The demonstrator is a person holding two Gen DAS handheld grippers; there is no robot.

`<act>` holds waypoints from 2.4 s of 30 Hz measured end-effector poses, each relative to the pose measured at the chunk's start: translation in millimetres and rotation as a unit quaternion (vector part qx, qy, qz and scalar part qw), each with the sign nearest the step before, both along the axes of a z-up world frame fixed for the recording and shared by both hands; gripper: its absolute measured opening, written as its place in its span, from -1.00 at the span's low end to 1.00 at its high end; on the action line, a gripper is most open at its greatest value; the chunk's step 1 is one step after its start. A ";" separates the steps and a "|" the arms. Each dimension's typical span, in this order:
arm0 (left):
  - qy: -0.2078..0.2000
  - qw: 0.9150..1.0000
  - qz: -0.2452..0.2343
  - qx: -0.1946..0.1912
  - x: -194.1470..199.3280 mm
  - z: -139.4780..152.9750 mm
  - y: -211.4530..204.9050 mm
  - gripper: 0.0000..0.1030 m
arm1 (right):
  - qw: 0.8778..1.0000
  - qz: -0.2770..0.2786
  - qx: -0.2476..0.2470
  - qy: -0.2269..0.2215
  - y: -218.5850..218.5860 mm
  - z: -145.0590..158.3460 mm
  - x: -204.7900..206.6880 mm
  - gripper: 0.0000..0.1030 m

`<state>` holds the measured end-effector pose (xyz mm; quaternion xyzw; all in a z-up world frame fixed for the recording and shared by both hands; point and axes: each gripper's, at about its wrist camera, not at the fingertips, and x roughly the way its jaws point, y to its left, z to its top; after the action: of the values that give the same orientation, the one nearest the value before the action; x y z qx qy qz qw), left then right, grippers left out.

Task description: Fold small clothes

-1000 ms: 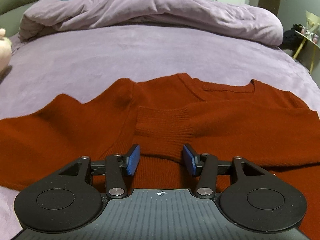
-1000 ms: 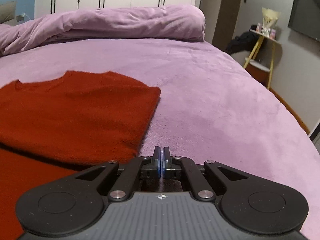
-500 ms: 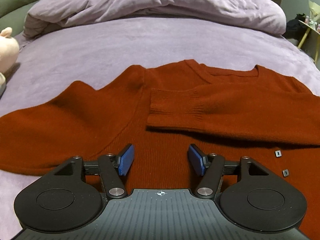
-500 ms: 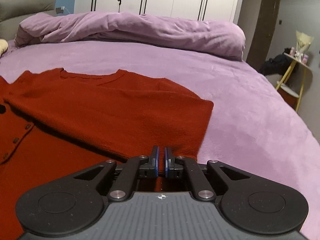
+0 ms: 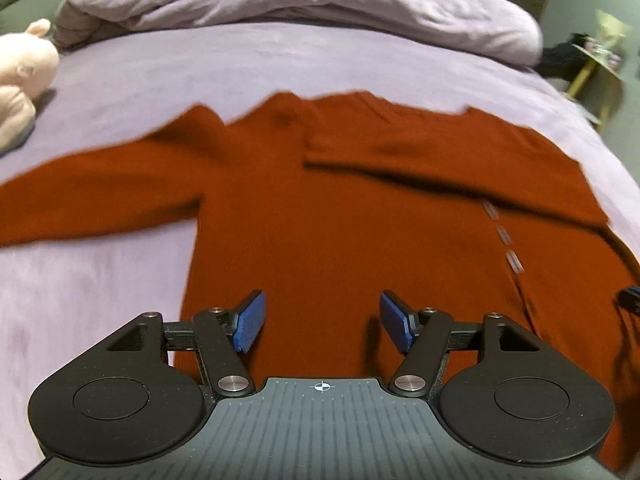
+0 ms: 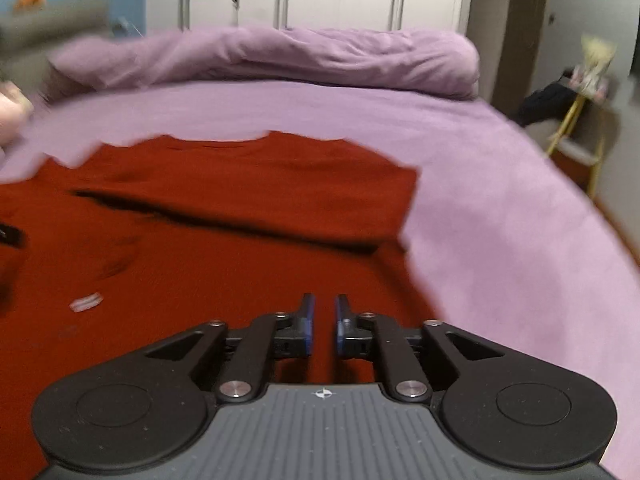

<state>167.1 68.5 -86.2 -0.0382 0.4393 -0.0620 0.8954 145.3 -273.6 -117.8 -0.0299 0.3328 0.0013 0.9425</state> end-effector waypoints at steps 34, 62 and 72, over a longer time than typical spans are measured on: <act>-0.066 0.753 0.489 -0.434 24.9 -89.4 363.6 -0.82 | 0.994 -0.073 0.017 0.077 15.6 2.5 -28.5 -0.51; -0.004 0.982 0.058 -0.177 49.6 -2.4 16.0 -0.03 | 0.992 -0.018 0.117 0.030 10.2 22.1 -6.9 -0.46; -0.011 0.971 0.178 -0.162 -6.9 -9.8 81.5 0.01 | 0.980 0.176 -0.067 -0.056 156.5 9.9 28.9 -0.19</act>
<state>160.3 150.0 -96.0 -0.2593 0.3998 0.0282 0.8787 174.2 -117.1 -107.9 -0.1511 0.2682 0.1435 0.9406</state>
